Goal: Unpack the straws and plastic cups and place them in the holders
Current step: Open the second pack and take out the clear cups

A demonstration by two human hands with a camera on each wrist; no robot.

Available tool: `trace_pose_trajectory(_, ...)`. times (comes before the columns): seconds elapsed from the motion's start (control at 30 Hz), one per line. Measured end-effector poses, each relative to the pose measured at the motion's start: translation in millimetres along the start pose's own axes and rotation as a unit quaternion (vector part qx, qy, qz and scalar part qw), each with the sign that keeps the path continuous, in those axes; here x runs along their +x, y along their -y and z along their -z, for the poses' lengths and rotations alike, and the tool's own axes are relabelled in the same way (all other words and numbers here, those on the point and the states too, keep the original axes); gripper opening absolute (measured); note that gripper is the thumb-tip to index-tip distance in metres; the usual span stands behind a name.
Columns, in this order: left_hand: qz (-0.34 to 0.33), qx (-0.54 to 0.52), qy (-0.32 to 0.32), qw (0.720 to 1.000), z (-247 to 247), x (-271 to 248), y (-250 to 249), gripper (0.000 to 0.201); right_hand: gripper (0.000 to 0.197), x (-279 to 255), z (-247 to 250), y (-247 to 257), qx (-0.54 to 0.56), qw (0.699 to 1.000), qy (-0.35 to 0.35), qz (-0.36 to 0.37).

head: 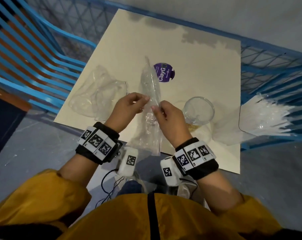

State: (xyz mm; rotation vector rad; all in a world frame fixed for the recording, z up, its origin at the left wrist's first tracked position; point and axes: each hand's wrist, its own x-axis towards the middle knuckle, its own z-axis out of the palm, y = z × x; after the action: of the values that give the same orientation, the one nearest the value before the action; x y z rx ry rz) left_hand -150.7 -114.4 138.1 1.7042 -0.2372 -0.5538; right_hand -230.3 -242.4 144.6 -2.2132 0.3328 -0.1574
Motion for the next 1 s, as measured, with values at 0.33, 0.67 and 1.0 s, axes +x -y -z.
trace_pose_trajectory(0.33, -0.031, 0.064, -0.056, 0.996, -17.4, -0.7, -8.2, 0.017, 0.027, 5.2, 14.6, -6.3, 0.059, 0.997, 0.030, -0.036)
trace_pose_trajectory(0.67, -0.062, 0.111, -0.064, 0.990, -33.9, -11.5, -9.0, 0.013, 0.040, 4.2, 17.0, -17.2, 0.145, 0.986, 0.002, -0.087)
trace_pose_trajectory(1.0, 0.001, 0.120, -0.033, 0.992, -23.6, -11.7, -20.9, 0.009, 0.018, 3.6, 18.5, -17.6, 0.105, 0.991, 0.077, -0.037)
